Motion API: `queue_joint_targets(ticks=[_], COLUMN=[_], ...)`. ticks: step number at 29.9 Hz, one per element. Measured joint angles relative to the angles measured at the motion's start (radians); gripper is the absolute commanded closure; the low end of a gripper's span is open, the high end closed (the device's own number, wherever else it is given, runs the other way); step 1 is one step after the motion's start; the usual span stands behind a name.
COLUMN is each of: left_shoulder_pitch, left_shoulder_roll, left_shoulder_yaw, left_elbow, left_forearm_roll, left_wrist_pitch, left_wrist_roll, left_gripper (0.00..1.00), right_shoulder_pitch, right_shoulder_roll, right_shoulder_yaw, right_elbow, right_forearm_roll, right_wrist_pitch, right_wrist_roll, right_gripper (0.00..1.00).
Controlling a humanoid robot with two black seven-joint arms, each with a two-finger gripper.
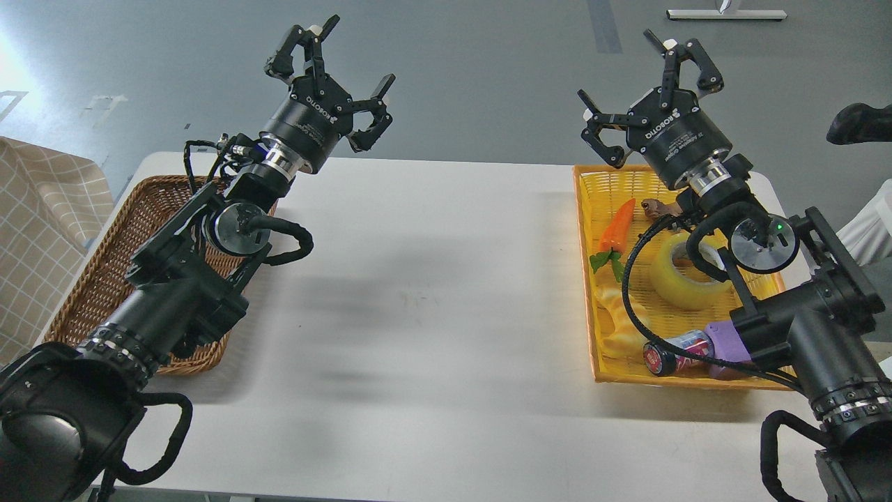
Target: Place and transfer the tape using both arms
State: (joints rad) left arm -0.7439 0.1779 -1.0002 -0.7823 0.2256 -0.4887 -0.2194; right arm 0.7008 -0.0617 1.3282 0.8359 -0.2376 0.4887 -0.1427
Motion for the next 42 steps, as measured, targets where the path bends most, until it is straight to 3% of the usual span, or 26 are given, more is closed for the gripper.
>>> queue_joint_targets(ticks=[42], left_shoulder_pitch=[-0.001], left_shoulder_roll=[0.0], left_shoulder_yaw=[0.0], left_elbow=[-0.009], left_forearm_roll=[0.0], left_wrist_pitch=[0.0], left_wrist_roll=[-0.001], left_gripper=[0.02], right_shoulder_pitch=[-0.004], right_shoulder_roll=[-0.003], right_shoulder_yaw=[-0.003], right_elbow=[0.041], right_forearm_roll=[0.0], right_wrist_pitch=[0.0], right_wrist_roll=[0.0], right_gripper=[0.0])
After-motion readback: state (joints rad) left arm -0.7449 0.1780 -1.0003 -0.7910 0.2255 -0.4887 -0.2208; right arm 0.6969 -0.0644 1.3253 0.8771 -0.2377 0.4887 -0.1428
